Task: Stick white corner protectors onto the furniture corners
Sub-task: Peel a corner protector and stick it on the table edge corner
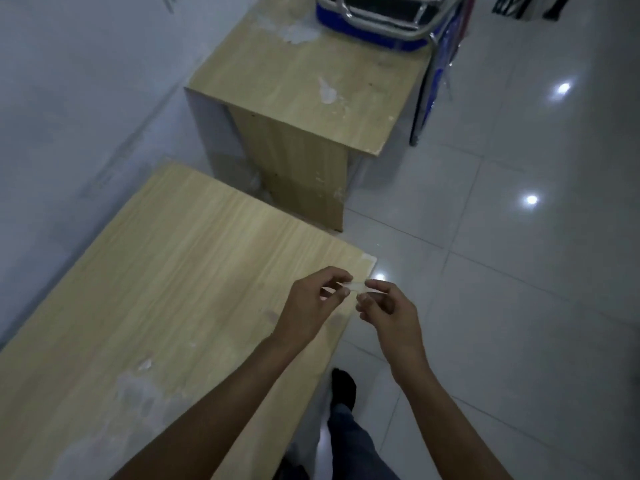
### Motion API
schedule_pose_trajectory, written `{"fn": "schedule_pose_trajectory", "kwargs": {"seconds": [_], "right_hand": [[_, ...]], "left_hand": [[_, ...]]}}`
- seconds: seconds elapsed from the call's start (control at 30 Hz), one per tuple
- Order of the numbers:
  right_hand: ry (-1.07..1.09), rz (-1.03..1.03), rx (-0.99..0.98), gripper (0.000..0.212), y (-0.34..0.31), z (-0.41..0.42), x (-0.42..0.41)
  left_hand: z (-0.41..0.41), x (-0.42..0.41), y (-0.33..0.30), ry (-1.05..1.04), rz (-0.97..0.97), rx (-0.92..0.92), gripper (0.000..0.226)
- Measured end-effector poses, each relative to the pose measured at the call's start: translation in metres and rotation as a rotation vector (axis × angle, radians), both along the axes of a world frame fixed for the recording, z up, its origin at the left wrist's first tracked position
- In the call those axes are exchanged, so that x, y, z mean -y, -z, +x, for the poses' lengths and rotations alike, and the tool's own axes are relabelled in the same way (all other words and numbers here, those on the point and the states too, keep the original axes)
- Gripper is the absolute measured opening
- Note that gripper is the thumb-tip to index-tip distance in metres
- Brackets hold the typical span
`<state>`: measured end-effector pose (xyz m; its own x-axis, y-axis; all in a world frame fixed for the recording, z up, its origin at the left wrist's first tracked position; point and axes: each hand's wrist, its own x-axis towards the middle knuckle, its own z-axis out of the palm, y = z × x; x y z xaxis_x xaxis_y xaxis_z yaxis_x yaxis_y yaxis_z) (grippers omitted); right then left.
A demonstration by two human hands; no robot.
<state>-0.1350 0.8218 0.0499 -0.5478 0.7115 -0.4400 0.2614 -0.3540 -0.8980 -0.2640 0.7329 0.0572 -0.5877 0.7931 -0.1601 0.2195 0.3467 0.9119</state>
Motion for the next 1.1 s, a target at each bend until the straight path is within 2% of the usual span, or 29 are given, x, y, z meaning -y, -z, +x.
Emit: {"fn": "schedule_pose_trajectory", "kwargs": {"seconds": [0.13, 0.27, 0.5, 0.63, 0.8, 1.1], "right_hand": [[0.023, 0.047, 0.068, 0.022, 0.024, -0.010, -0.025], [0.107, 0.078, 0.137, 0.012, 0.051, -0.023, -0.043], [0.258, 0.054, 0.192, 0.009, 0.091, -0.039, -0.062], [0.288, 0.093, 0.219, 0.010, 0.100, -0.048, -0.063], [0.296, 0.151, 0.266, 0.010, 0.108, -0.057, -0.064], [0.348, 0.134, 0.272, 0.010, 0.116, -0.060, -0.061]], "left_hand": [[-0.018, -0.032, 0.032, 0.122, -0.027, -0.071, 0.017], [-0.033, -0.056, 0.063, 0.212, -0.040, -0.160, 0.019], [-0.051, -0.085, 0.100, 0.321, -0.053, -0.413, 0.024], [-0.061, -0.091, 0.111, 0.246, -0.053, -0.430, 0.022], [-0.061, -0.103, 0.119, 0.280, -0.085, -0.439, 0.014], [-0.061, -0.111, 0.131, 0.243, -0.125, -0.395, 0.009]]}}
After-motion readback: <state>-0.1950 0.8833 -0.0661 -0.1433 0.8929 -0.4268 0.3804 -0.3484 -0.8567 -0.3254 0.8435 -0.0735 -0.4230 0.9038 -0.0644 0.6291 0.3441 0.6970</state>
